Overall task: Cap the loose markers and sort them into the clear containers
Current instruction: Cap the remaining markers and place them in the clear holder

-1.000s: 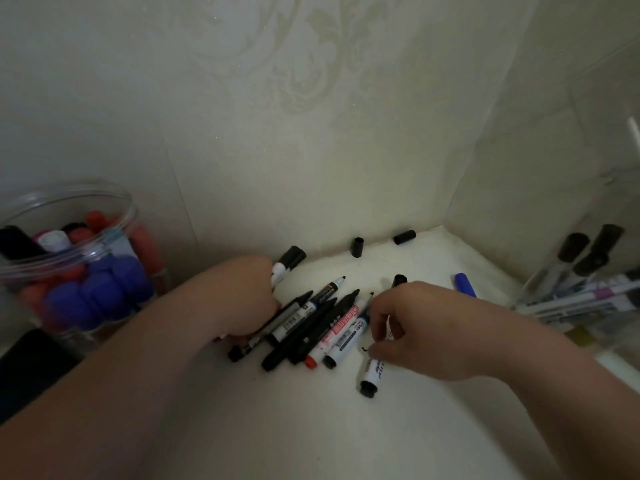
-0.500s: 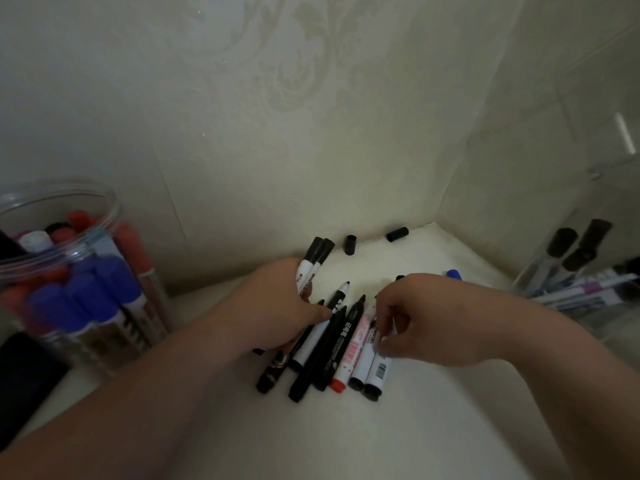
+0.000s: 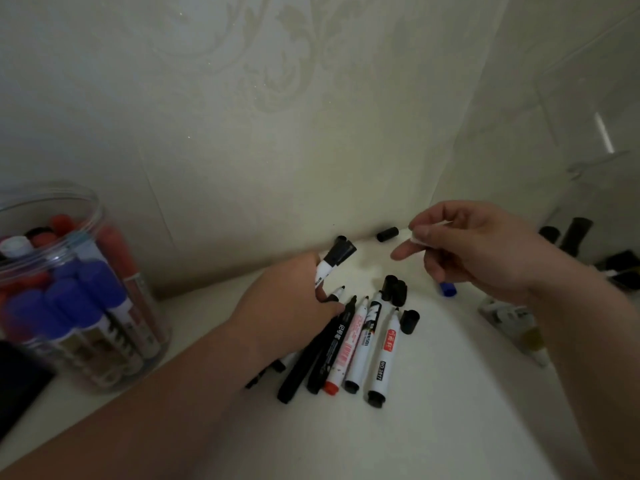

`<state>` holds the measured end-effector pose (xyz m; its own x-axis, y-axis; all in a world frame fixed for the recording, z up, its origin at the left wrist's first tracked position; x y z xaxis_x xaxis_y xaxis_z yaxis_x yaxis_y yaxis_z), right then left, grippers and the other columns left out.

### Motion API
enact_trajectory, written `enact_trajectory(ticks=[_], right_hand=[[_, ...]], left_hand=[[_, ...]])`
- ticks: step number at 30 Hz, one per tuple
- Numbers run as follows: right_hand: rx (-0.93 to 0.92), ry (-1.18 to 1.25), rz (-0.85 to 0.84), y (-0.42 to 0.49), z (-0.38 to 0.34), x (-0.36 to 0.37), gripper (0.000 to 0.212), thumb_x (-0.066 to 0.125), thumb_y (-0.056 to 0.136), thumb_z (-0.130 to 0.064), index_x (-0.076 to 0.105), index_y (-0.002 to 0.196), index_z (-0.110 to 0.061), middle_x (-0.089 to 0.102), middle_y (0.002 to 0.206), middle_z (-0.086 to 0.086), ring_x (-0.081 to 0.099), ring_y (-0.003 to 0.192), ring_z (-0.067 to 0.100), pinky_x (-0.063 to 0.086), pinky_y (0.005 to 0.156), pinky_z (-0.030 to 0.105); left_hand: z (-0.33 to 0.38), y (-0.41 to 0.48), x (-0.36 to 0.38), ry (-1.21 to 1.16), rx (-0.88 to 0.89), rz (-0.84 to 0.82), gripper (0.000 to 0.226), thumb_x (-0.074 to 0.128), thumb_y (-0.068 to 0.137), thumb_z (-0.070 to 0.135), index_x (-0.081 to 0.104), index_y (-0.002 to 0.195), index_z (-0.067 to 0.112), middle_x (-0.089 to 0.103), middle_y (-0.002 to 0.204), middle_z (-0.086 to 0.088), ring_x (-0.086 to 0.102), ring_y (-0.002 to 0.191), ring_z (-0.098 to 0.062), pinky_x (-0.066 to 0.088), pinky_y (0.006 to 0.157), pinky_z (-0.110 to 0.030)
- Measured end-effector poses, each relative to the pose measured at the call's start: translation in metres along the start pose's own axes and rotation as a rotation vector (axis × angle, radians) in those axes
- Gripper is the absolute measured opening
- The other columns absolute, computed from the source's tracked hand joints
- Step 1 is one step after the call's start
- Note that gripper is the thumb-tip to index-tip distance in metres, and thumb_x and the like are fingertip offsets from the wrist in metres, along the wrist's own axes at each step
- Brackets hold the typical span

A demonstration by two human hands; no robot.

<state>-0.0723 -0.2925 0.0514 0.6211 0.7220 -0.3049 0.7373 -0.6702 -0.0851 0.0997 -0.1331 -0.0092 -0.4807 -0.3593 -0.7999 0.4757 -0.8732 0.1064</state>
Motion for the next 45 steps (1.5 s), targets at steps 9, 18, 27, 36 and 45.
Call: enact_trajectory(ticks=[9, 18, 27, 36, 45], right_hand=[[-0.052, 0.134, 0.281, 0.022, 0.024, 0.006, 0.015, 0.051, 0.101, -0.008, 0.065, 0.098, -0.007, 0.061, 0.061, 0.009, 0.035, 0.042, 0.015, 0.026, 0.039, 0.021], [-0.034, 0.12, 0.265, 0.03, 0.038, 0.006, 0.005, 0.058, 0.097, -0.005, 0.062, 0.096, -0.005, 0.069, 0.068, 0.013, 0.036, 0.042, 0.017, 0.028, 0.039, 0.02], [-0.094, -0.387, 0.363, 0.036, 0.06, 0.01, 0.017, 0.077, 0.083, -0.02, 0.061, 0.082, -0.026, 0.071, 0.085, -0.003, 0.065, 0.066, 0.013, 0.054, 0.07, 0.031], [-0.213, 0.061, 0.413, 0.03, 0.042, 0.017, 0.014, 0.073, 0.088, -0.005, 0.06, 0.089, -0.009, 0.072, 0.086, 0.02, 0.072, 0.077, 0.027, 0.06, 0.059, 0.031], [-0.341, 0.289, 0.02, 0.011, 0.015, 0.03, 0.018, 0.061, 0.095, -0.004, 0.074, 0.1, -0.016, 0.061, 0.075, 0.013, 0.052, 0.062, 0.023, 0.043, 0.05, 0.03]], left_hand=[[0.001, -0.002, 0.008, 0.146, 0.031, 0.078, 0.031, 0.067, 0.084, 0.046, 0.042, 0.084, 0.029, 0.058, 0.084, 0.01, 0.055, 0.075, -0.009, 0.043, 0.064, -0.031], [0.0, 0.029, 0.007, 0.181, -0.016, -0.045, 0.034, 0.069, 0.082, 0.037, 0.038, 0.076, 0.024, 0.055, 0.079, 0.007, 0.055, 0.074, -0.02, 0.04, 0.063, -0.03], [-0.003, 0.04, -0.024, -0.483, -0.114, 0.028, 0.039, 0.082, 0.078, 0.015, 0.044, 0.071, 0.018, 0.05, 0.062, -0.01, 0.036, 0.04, -0.012, 0.032, 0.038, -0.024], [-0.017, 0.024, -0.022, -0.843, -0.024, 0.02, 0.043, 0.07, 0.09, 0.004, 0.042, 0.062, 0.021, 0.069, 0.079, -0.007, 0.064, 0.072, -0.025, 0.053, 0.068, -0.037], [-0.007, 0.014, -0.028, -1.019, 0.075, -0.12, 0.042, 0.071, 0.086, 0.003, 0.039, 0.066, 0.019, 0.072, 0.1, -0.009, 0.068, 0.064, -0.03, 0.053, 0.052, -0.036]])
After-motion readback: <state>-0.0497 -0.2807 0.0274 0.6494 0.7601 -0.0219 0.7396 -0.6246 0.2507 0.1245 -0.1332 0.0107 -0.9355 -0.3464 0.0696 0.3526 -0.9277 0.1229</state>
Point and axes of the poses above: each hand's wrist, its own y-axis towards the middle knuckle, its own x-axis out of the palm, z = x × y, the point moved 1 cm from there along y, towards the middle knuckle
